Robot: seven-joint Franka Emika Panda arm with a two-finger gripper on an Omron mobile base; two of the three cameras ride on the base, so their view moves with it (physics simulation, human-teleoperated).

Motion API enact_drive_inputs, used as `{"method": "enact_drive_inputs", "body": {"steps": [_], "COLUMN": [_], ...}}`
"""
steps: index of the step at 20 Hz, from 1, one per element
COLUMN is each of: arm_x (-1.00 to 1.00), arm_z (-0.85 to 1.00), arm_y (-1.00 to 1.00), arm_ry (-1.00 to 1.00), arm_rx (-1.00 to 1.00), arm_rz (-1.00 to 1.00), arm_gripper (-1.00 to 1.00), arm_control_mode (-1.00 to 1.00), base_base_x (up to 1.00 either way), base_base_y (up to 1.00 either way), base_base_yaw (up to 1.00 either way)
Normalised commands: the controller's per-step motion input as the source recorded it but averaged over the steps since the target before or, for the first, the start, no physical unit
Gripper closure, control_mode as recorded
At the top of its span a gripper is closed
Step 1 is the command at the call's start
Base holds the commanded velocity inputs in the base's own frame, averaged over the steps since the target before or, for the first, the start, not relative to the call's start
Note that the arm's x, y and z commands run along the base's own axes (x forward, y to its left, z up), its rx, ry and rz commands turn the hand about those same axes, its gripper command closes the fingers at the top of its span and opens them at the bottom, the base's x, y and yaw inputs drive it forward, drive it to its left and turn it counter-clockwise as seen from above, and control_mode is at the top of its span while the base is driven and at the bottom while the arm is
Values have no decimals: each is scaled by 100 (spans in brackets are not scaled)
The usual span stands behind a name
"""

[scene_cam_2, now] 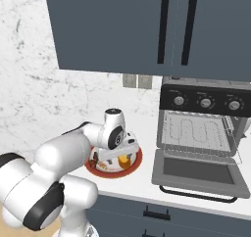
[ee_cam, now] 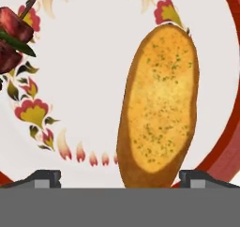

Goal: Pick up the kebab skewer and baguette bread, and place them inside the toaster oven. Close the toaster oven door and start by setting the timer.

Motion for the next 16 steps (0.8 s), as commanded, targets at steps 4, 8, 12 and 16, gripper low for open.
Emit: {"method": "enact_drive_inputs", "body": {"steps": [4,8,12,16], "arm_x": [26,26,20,13], "arm_z": [-15,-9,-5,-15], "arm_y": [0,-8,-8,-7], "arm_ry": [-4,-4,-2,0], "arm_rx": [0,-1,-1,0], "arm_rz": [-1,-1,-2,-2], "arm_gripper": [-100,-100,-100,-100], "arm_control_mode": [-100,-100,-100,-100], "base_base_x": [0,0,0,0], "base_base_y": [0,0,0,0], "base_base_yaw": [0,0,0,0]}}
